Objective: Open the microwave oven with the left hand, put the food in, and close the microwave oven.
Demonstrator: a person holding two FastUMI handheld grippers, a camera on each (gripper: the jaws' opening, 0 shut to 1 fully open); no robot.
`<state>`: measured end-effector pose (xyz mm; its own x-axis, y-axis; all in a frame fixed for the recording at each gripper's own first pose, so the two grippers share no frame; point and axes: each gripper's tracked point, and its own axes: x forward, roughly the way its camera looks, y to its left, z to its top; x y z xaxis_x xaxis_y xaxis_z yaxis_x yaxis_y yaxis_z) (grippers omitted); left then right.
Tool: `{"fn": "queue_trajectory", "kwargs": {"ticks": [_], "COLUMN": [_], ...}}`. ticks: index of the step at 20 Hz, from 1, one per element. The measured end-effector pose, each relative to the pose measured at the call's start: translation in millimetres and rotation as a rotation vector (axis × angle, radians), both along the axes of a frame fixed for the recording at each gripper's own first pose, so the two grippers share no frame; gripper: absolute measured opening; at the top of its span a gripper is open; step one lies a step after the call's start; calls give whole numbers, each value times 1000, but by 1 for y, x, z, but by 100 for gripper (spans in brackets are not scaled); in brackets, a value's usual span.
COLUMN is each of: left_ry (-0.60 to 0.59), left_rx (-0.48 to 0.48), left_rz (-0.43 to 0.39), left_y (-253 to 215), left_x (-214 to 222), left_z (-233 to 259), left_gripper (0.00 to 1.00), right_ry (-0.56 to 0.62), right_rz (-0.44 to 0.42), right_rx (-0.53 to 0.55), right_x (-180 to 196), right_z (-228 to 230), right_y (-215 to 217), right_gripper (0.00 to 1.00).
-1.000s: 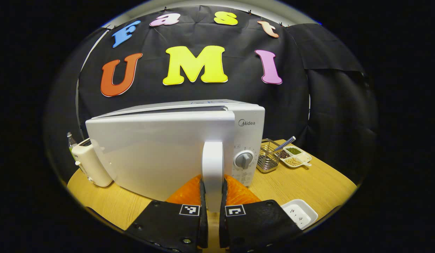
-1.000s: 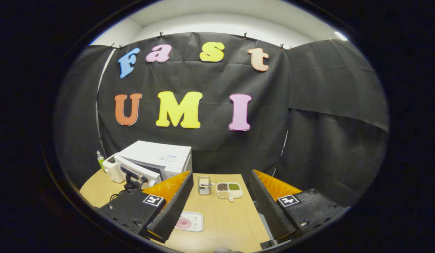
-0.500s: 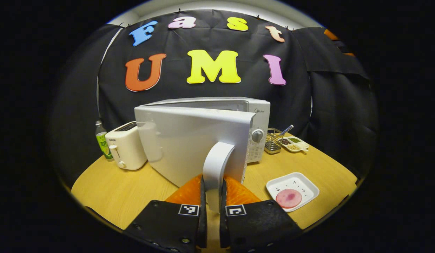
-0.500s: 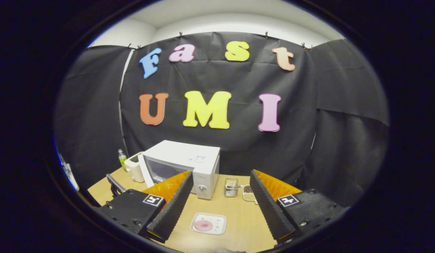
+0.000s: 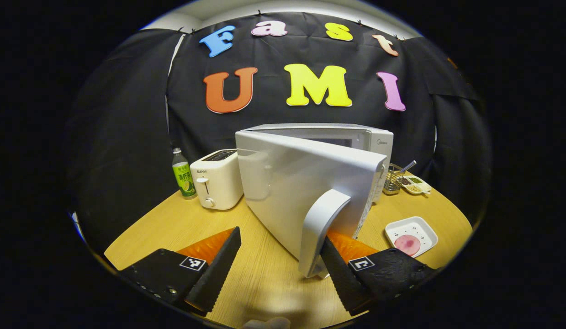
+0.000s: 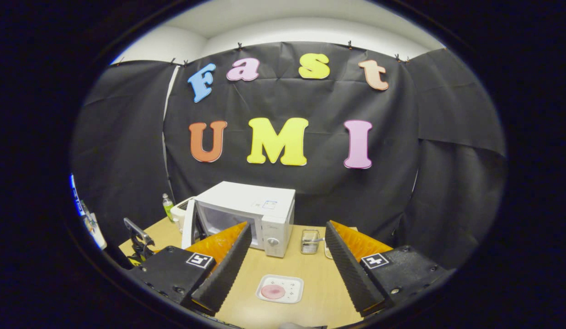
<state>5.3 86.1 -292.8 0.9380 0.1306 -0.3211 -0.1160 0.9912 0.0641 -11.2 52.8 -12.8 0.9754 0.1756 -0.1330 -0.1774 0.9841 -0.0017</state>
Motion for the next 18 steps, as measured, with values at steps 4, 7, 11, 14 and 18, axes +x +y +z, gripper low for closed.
{"fn": "queue_trajectory", "kwargs": {"ticks": [4,7,11,14,18], "left_ry": [-53,-42,-35,-22,0], "left_rx": [31,46,55,80,107], "left_rz": [18,39,84,142,224], "left_y": [16,35,70,102,141], "left_x": [-13,-27,-51,-67,-85], "left_z": [19,20,23,23,24], "left_gripper": [97,97,97,97,97], "right_ry": [0,7,35,64,102], "right_rz": [10,33,66,74,29], "right_rx": [1,-7,-5,-6,14], "right_x": [0,2,5,11,27], "right_z": [-2,-9,-27,-46,-78], "right_y": [5,17,35,39,23], "right_gripper": [100,100,100,100,100]}}
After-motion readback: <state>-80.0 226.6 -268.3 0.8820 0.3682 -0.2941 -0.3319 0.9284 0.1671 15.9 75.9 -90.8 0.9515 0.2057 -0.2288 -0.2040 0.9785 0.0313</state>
